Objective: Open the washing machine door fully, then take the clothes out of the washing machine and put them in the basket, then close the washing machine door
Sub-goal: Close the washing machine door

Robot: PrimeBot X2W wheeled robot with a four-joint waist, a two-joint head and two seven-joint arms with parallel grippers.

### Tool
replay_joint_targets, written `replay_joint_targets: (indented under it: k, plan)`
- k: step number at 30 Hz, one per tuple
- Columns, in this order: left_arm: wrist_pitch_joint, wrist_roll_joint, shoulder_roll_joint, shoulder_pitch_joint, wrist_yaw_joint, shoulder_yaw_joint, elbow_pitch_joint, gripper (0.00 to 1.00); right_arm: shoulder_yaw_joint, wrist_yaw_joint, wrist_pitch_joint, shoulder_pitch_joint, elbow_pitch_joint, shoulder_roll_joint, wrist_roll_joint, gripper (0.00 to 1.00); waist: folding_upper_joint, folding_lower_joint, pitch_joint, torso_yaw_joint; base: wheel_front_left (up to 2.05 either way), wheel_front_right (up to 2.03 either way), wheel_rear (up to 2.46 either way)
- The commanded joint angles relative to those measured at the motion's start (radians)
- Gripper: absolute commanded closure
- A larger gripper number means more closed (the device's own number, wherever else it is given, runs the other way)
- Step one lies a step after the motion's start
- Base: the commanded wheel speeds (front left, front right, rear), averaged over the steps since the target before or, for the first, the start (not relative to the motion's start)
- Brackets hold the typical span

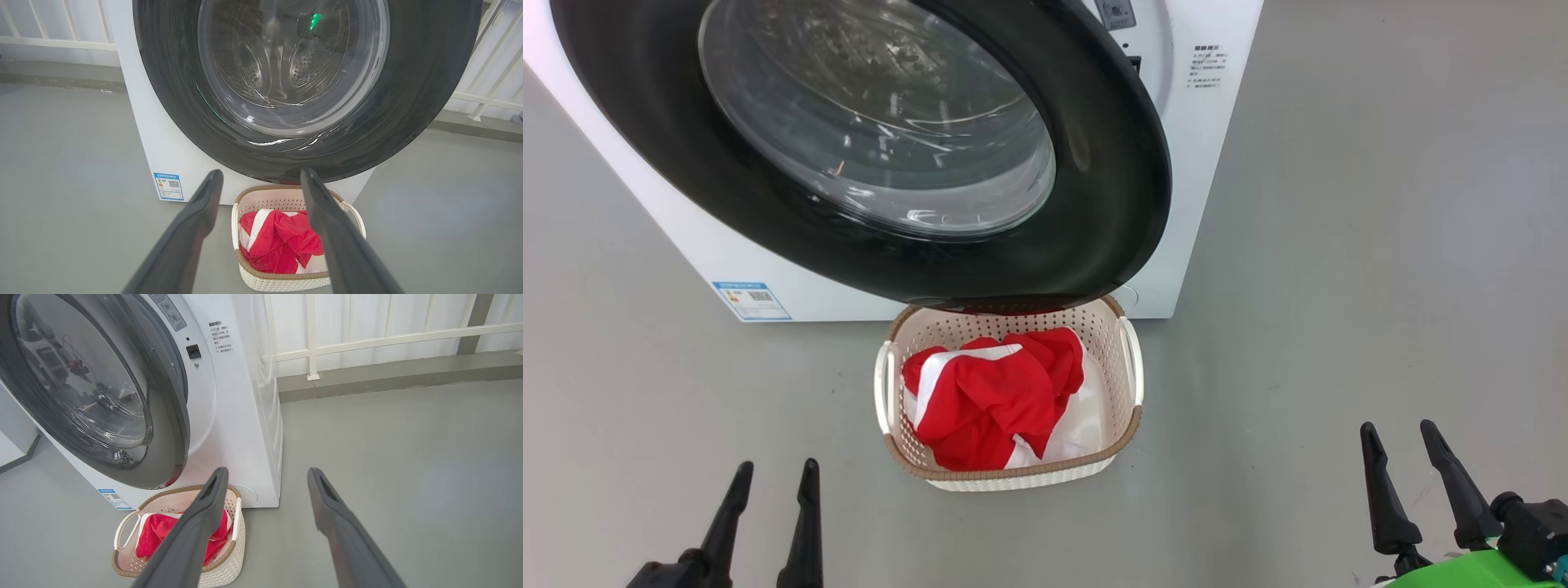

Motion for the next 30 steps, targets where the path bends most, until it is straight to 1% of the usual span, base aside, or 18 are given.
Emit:
replay_joint_targets:
  k: [1,13,14,15,16,17,23,30]
  plan:
    - [-0.008,0.003,0.005,-0.014,-0.005,0.032,-0.021,0.00,0.021,0.008,-0.006,-0.009,-0.027,-0.018,-0.010,0.00,0.0000,0.0000,0.001,0.000,0.00,0.00,0.00]
    - [-0.008,0.001,0.004,-0.014,-0.005,0.023,-0.022,0.00,0.029,0.008,-0.006,-0.015,-0.027,-0.018,-0.008,0.00,0.0000,0.0000,-0.003,0.012,0.00,0.00,0.00]
    - [-0.008,0.001,0.004,-0.016,-0.005,0.021,-0.021,0.00,0.034,0.008,-0.006,-0.018,-0.027,-0.019,-0.005,0.03,0.0000,0.0000,-0.003,0.016,0.00,0.00,0.00]
    - [-0.008,0.002,0.004,-0.019,-0.005,0.020,-0.019,0.00,0.038,0.008,-0.006,-0.022,-0.029,-0.020,-0.002,0.52,0.0000,0.0000,-0.002,0.023,0.00,0.00,0.00]
    - [-0.008,0.001,0.004,-0.023,-0.005,0.019,-0.017,0.00,0.045,0.008,-0.006,-0.026,-0.031,-0.021,0.001,0.87,0.0000,0.0000,-0.002,0.029,0.00,0.00,0.00]
    - [-0.008,-0.005,0.004,-0.026,-0.005,0.018,-0.018,0.00,0.053,0.008,-0.006,-0.031,-0.031,-0.022,0.004,1.00,0.0000,0.0000,-0.003,0.037,0.00,0.00,0.00]
    - [-0.008,-0.052,0.004,-0.028,0.001,-0.025,-0.025,0.00,0.122,0.008,-0.006,-0.093,-0.032,-0.036,0.015,1.00,0.0000,0.0000,0.001,0.090,0.00,0.00,0.00]
    - [-0.008,-0.080,0.004,-0.033,0.015,-0.084,-0.035,0.00,0.213,0.008,-0.006,-0.222,-0.030,-0.066,0.022,1.00,0.0000,0.0000,0.028,0.146,0.00,0.00,0.00]
